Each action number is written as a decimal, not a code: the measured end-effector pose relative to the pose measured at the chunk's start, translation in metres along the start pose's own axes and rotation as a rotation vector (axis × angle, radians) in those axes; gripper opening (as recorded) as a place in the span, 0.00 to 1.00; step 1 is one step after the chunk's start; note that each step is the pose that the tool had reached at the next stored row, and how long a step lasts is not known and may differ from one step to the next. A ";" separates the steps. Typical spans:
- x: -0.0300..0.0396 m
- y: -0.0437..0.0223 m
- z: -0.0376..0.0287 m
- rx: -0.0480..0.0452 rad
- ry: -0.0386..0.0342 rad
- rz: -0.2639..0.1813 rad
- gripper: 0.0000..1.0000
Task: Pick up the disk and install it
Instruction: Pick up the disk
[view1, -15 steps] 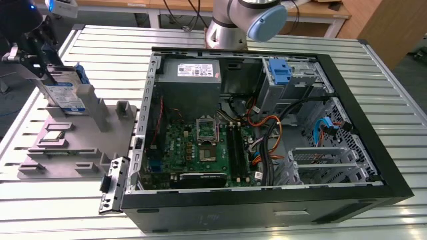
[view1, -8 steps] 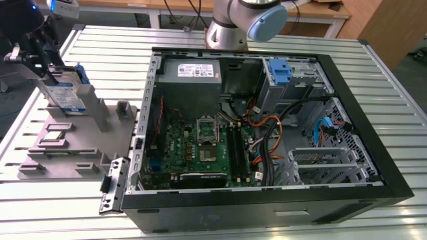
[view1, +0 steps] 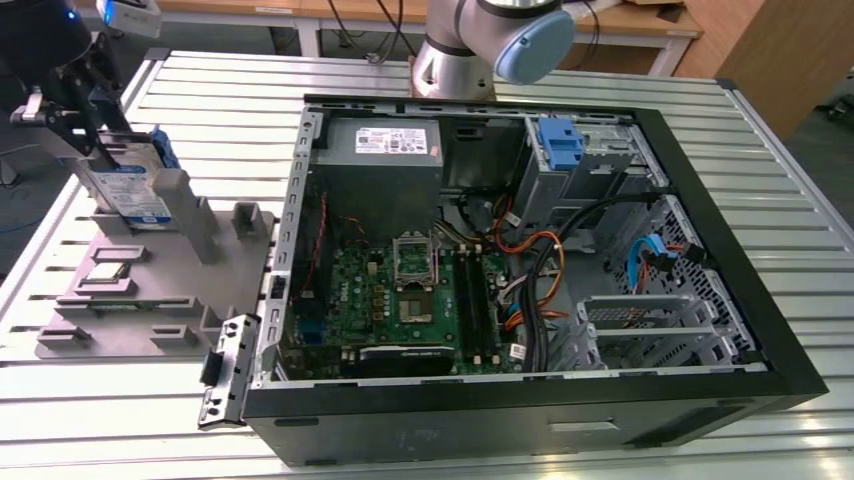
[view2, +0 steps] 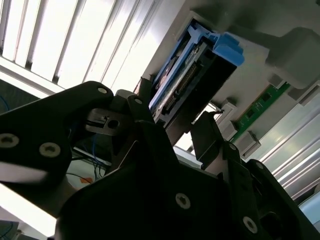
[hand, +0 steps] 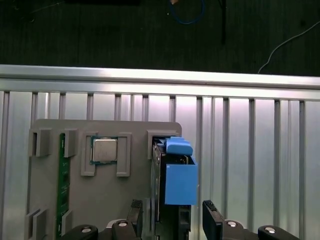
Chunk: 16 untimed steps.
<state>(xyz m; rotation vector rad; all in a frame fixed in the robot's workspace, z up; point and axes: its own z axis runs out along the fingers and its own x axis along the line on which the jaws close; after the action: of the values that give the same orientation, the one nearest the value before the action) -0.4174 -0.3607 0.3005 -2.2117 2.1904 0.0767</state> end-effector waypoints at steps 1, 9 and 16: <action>0.0001 -0.0008 0.0001 0.0001 0.0000 0.003 0.59; 0.0030 -0.0024 -0.0002 0.0001 0.0000 0.008 0.59; 0.0032 -0.0024 -0.0002 0.0001 0.0001 0.008 0.59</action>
<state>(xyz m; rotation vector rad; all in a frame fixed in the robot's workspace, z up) -0.4149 -0.3639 0.3005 -2.2034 2.1990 0.0767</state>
